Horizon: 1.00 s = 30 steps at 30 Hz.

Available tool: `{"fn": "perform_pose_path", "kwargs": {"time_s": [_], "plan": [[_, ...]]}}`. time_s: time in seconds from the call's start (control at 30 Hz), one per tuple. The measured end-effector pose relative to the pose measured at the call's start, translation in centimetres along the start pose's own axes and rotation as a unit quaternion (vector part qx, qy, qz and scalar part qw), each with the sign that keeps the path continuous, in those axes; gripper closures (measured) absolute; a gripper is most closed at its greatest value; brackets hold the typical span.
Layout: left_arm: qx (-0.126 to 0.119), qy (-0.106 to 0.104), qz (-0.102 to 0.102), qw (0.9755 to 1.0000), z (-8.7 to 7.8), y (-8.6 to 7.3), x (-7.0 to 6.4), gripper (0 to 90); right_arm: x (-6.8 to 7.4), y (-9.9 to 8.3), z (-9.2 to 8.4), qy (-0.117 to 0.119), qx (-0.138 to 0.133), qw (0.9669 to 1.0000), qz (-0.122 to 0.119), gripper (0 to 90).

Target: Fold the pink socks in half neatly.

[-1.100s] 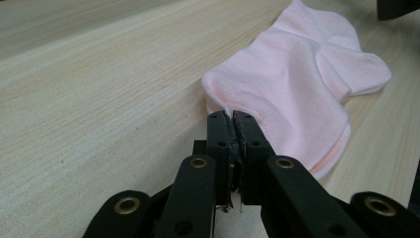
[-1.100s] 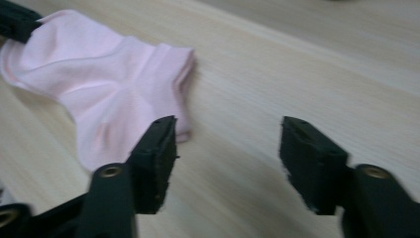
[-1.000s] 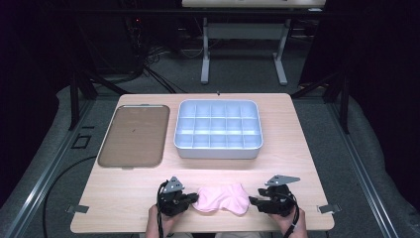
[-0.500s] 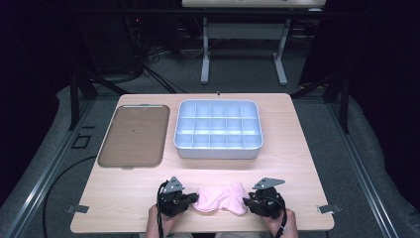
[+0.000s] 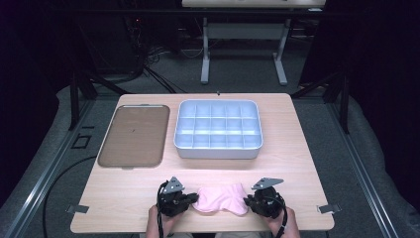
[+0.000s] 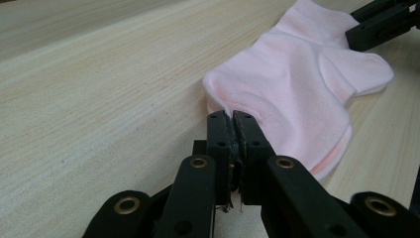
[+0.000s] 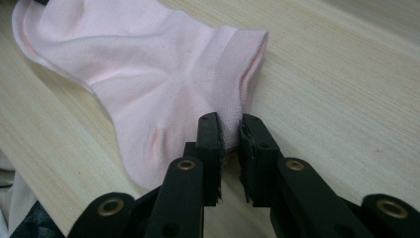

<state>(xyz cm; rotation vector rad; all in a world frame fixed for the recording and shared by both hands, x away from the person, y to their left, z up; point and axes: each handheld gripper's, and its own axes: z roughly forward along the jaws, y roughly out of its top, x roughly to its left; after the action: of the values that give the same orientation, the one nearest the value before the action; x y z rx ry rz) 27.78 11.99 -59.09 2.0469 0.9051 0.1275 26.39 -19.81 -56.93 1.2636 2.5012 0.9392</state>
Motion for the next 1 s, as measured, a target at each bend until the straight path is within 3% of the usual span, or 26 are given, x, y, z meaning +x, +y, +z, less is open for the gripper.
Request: {"fn": "perform_pose_path", "kwargs": {"time_s": [0.1,0.13,0.23,0.47,0.7,1.0], "plan": [[-0.001,0.0,0.0,1.0,0.0,0.0,0.0,86.5,-0.5,-0.2,-0.1,0.015,-0.001,0.9999,0.007,81.7],[-0.001,0.0,0.0,1.0,0.0,0.0,0.0,86.6,-0.7,-0.3,-0.1,0.027,-0.005,0.9994,0.022,81.7],[-0.001,-0.002,-0.006,1.0,0.0,0.0,0.0,86.5,-1.2,-0.4,-0.1,0.04,-0.008,0.9986,0.035,81.7],[0.0,-0.004,-0.007,1.0,0.0,0.0,0.1,86.5,-1.7,-0.4,-0.9,0.065,-0.022,0.9964,0.049,81.7],[-0.001,-0.005,-0.008,1.0,0.0,0.0,0.2,86.5,-1.7,0.3,-2.2,0.087,-0.032,0.9946,0.046,81.7],[-0.001,-0.006,-0.009,0.9999,0.0,0.0,0.2,86.4,-0.6,1.6,-3.0,0.11,-0.041,0.9927,0.028,81.7]]}}
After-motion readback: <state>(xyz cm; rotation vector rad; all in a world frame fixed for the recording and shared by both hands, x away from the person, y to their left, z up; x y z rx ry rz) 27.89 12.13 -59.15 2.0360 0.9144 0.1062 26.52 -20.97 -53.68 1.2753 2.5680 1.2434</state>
